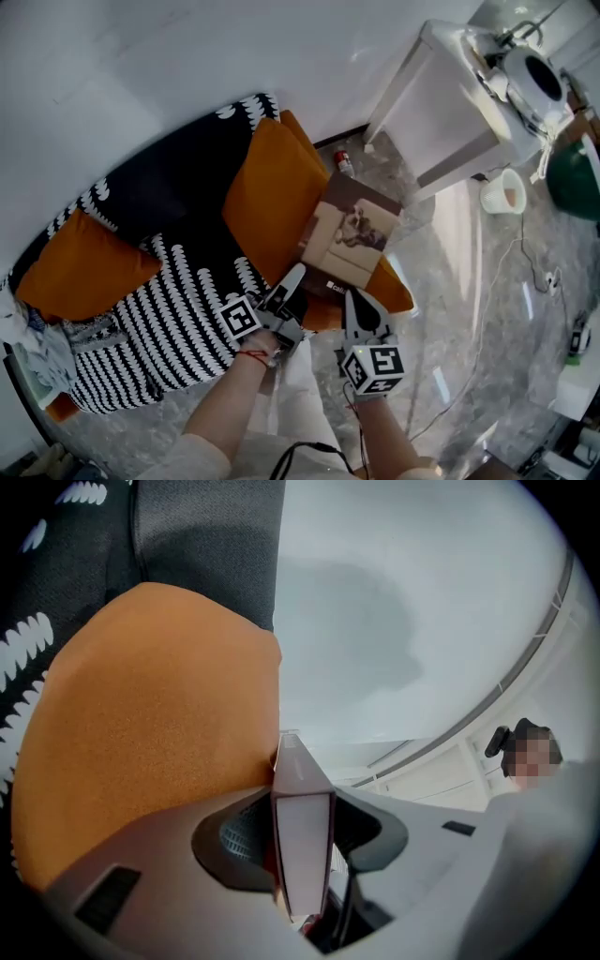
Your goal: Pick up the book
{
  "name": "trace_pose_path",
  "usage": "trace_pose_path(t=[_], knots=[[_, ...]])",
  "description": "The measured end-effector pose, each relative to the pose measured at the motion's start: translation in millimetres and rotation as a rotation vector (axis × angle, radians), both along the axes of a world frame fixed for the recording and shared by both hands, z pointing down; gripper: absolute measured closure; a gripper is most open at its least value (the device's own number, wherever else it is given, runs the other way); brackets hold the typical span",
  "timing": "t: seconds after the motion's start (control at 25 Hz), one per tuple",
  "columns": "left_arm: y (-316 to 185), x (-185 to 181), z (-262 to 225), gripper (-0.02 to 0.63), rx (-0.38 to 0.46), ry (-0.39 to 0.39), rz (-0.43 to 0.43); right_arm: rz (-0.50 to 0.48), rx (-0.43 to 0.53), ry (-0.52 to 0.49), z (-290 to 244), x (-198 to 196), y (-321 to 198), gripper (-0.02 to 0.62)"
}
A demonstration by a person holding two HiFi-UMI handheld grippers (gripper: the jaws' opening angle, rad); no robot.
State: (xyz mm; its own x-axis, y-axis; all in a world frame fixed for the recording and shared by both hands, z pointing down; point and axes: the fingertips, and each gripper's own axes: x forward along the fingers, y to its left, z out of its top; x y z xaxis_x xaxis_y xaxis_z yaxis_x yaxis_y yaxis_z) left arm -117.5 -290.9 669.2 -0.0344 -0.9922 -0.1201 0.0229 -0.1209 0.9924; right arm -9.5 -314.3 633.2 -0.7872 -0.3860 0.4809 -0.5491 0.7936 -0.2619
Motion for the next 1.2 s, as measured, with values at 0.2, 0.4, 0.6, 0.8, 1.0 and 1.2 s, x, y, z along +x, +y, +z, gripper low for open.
trace_pose_path(t=[0.2, 0.4, 0.6, 0.8, 1.0, 1.2], knots=[[2, -1, -5, 0.437, 0.024, 0.001, -0.009, 0.011, 0.003, -0.007, -1, 0, 1, 0.581], [3, -4, -16, 0.440, 0.042, -0.025, -0.017, 0.022, 0.009, -0.013, -7, 1, 1, 0.581], [4, -5, -25, 0.440, 0.051, -0.015, -0.021, 0.029, 0.028, -0.025, -16, -1, 0, 0.581], [8, -8, -34, 0.440, 0.057, 0.007, -0.040, 0.031, 0.049, -0.039, -29, -4, 3, 0.581], [10, -13, -48, 0.440, 0.068, 0.007, -0.046, 0.030, 0.071, -0.053, -43, -7, 6, 0.581], [14, -15, -58, 0.440, 0.029, 0.020, -0.047, 0.026, 0.095, -0.071, -63, -8, 9, 0.581]])
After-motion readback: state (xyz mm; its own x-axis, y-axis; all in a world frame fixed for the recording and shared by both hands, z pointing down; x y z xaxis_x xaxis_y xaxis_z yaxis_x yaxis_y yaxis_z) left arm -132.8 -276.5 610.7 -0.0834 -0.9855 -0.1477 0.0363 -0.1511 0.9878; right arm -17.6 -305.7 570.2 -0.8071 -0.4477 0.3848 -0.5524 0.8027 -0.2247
